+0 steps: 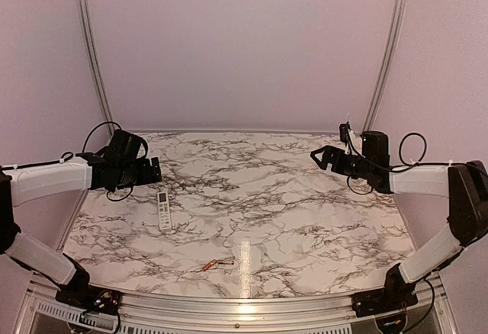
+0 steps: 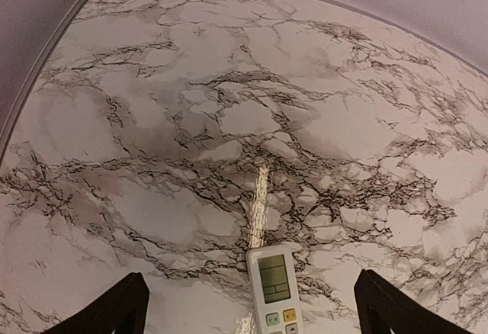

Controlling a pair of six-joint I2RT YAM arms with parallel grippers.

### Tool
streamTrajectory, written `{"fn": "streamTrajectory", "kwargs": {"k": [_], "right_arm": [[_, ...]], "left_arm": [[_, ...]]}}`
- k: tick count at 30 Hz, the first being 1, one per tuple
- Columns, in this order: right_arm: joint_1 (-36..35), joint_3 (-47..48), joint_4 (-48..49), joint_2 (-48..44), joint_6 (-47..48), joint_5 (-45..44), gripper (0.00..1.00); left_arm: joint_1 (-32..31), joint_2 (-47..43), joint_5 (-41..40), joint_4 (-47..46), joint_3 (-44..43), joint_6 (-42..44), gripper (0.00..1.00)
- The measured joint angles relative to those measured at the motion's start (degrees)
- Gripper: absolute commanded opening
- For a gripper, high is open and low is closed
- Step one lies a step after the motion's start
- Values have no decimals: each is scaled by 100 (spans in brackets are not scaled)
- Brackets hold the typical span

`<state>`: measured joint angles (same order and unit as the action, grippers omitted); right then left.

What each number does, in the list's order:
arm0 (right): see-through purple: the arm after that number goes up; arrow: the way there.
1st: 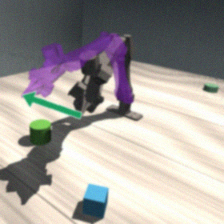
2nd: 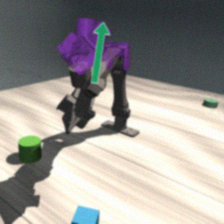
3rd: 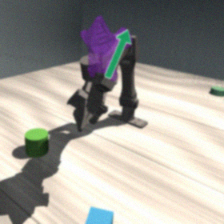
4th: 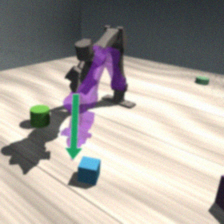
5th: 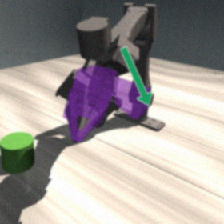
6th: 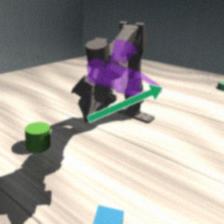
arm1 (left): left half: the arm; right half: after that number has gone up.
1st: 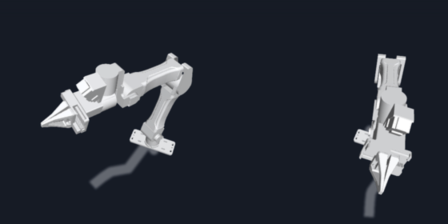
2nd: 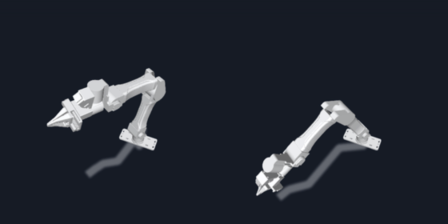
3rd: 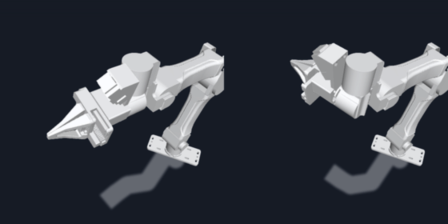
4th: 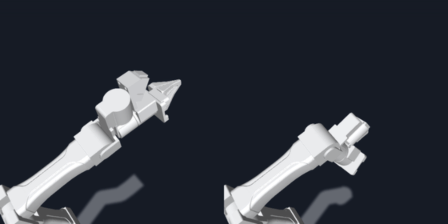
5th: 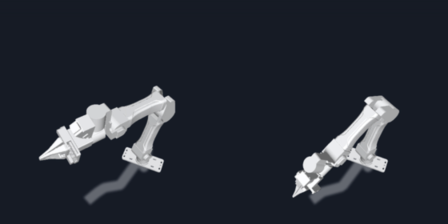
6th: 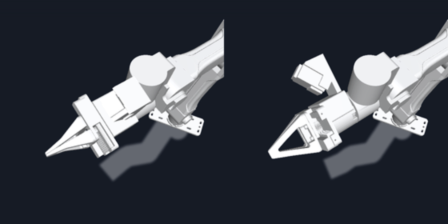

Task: Load the batteries into the remote control
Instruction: Pick up the remote control without batteries from the center of the board.

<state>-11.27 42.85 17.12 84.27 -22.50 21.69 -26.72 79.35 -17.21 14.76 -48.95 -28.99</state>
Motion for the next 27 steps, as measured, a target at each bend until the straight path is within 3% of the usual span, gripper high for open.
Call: {"fn": "streamTrajectory", "kwargs": {"k": [16,27], "right_arm": [[-57,-109,190,-273,459,953,99],[-282,-87,160,-271,675,1139,99]], "left_arm": [[-935,2,-195,516,553,-590,98],[-1539,1093,-544,570,326,-1244,79]]}}
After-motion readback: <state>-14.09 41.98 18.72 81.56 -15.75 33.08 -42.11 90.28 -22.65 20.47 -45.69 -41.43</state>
